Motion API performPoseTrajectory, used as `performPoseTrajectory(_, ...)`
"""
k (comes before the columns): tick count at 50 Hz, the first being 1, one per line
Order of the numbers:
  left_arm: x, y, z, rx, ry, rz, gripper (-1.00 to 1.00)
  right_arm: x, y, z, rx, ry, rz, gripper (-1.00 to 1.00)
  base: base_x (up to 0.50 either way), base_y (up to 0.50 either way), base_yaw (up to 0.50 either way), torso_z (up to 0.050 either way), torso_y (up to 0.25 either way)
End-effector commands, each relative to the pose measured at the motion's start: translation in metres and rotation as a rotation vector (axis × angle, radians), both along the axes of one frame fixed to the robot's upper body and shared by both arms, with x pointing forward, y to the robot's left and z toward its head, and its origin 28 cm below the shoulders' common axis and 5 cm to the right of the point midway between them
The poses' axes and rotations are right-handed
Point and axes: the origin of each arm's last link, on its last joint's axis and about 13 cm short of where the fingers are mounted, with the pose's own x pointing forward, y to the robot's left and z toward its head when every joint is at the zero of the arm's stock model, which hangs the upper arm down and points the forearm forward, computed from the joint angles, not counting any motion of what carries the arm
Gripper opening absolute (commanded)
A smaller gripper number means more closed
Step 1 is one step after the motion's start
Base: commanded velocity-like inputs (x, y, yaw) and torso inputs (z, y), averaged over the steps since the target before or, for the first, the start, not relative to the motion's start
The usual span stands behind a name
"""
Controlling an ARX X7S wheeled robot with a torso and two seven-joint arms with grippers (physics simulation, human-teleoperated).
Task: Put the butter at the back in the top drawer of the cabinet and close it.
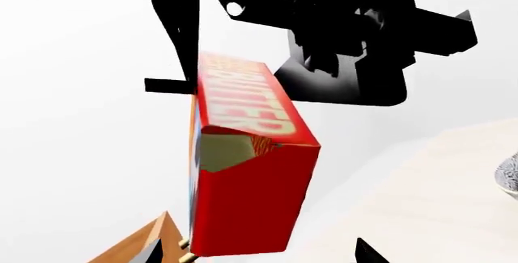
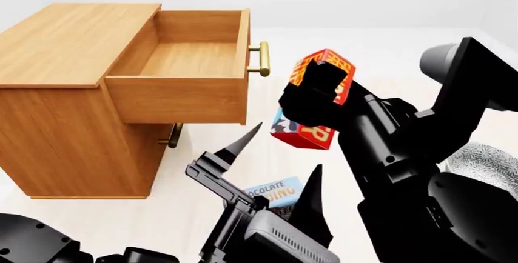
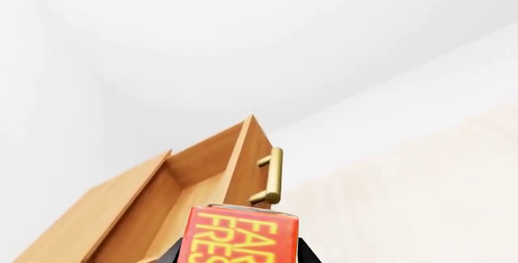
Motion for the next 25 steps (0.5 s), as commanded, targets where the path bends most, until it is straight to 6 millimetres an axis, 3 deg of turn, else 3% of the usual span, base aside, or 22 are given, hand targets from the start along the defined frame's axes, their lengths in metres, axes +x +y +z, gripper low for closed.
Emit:
performPoseTrajectory(1, 0.000, -0.001, 0.003, -0.009, -0.003, 0.000, 1.00, -0.007, 0.002, -0.002, 0.012, -0.013, 0.033, -1.00, 0.00, 0.00, 0.00, 0.000, 0.000)
performPoseTrajectory(25, 0.001, 0.000, 0.004, -0.013, 0.002, 0.008, 1.00, -0.019, 0.005, -0.007, 0.011, -0.011, 0.056, -1.00, 0.00, 0.00, 0.00, 0.000, 0.001)
